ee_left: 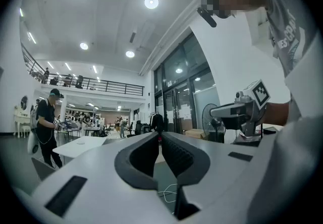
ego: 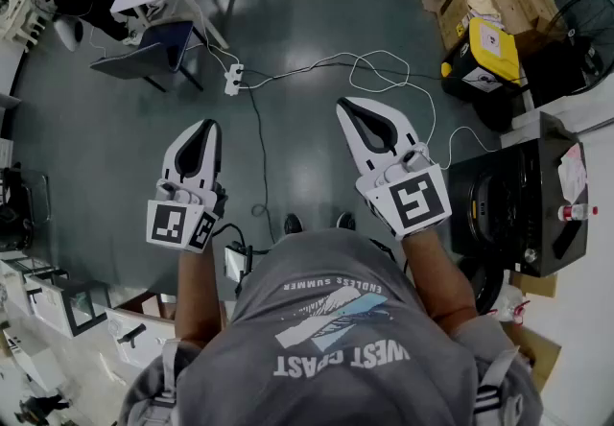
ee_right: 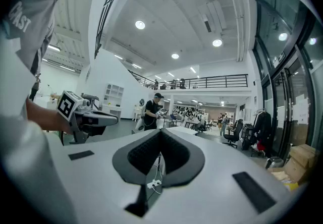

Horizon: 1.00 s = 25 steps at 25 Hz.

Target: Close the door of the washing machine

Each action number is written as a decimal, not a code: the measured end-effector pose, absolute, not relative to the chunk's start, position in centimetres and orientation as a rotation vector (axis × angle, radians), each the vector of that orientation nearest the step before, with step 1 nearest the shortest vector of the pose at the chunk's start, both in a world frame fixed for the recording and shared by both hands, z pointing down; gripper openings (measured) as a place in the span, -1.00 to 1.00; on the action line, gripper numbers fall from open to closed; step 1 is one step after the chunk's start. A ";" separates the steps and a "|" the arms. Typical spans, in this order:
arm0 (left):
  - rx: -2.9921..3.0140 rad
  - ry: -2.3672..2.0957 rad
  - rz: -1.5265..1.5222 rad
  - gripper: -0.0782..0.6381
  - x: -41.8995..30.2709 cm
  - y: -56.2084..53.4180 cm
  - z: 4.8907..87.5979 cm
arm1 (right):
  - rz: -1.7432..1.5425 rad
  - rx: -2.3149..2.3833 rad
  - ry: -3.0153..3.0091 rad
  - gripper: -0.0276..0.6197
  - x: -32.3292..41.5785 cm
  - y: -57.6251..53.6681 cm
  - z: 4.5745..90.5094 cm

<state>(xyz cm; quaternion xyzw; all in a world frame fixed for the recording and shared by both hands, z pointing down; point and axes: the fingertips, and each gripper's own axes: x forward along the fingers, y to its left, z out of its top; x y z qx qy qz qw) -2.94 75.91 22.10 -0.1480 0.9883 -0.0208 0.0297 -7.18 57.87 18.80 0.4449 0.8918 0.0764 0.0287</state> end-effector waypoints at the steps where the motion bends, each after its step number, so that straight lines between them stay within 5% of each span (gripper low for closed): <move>1: -0.461 3.047 -0.062 -0.69 -3.0 75.9 22.2 | 0.241 1.371 2.755 -0.83 -7.2 57.9 18.9; 25: -0.917 2.986 -0.003 -0.69 -8.6 72.9 24.5 | 0.212 0.991 3.029 -0.82 -7.8 53.2 21.7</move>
